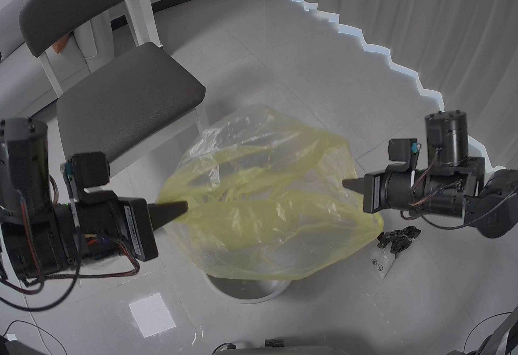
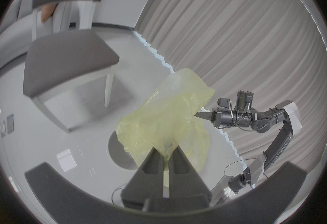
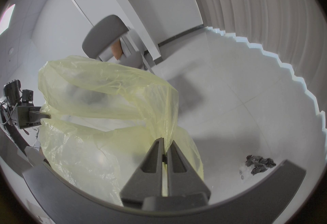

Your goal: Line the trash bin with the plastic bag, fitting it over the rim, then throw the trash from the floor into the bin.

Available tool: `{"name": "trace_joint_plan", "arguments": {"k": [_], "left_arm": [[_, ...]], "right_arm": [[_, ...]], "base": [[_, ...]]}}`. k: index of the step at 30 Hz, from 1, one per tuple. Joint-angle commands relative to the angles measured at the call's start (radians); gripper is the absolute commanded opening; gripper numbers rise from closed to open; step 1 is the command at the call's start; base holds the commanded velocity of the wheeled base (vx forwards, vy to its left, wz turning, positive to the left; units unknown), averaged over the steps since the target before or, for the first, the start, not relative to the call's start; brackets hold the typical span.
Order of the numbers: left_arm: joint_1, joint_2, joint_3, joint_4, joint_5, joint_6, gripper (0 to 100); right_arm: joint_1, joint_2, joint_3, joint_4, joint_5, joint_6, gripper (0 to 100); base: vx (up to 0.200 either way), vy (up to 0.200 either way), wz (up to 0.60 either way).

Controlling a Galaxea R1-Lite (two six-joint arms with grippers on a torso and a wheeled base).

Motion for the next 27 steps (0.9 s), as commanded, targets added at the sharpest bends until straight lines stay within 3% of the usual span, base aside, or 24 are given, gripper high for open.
{"name": "trace_joint_plan", "arguments": {"k": [1,5,10,19,27], "left_arm": [[0.077,0.091,0.14,-0.103,-0.06,-0.08,0],[0.153,0.205,0.211,-0.281,-0.141,-0.066,0],[0.219,0.271,0.214,-0.387,-0.154,-0.054,0],[0.215,0.386,0.223,-0.418,-0.155,-0.054,0],[0.227,0.584,0.234,-0.633,-0.186,-0.055,0]], "right_arm": [[0.011,0.166,0.032,-0.065,-0.001,0.0,0],[0.011,0.265,0.025,-0.187,-0.001,0.009,0],[0.011,0.367,0.019,-0.277,0.001,0.008,0],[0.007,0.457,0.005,-0.306,0.013,0.008,0],[-0.031,0.471,0.006,-0.334,0.035,0.008,0]], "base": [[0.0,0.0,0.0],[0.0,0.0,0.0],[0.0,0.0,0.0],[0.0,0.0,0.0],[0.0,0.0,0.0]]}}
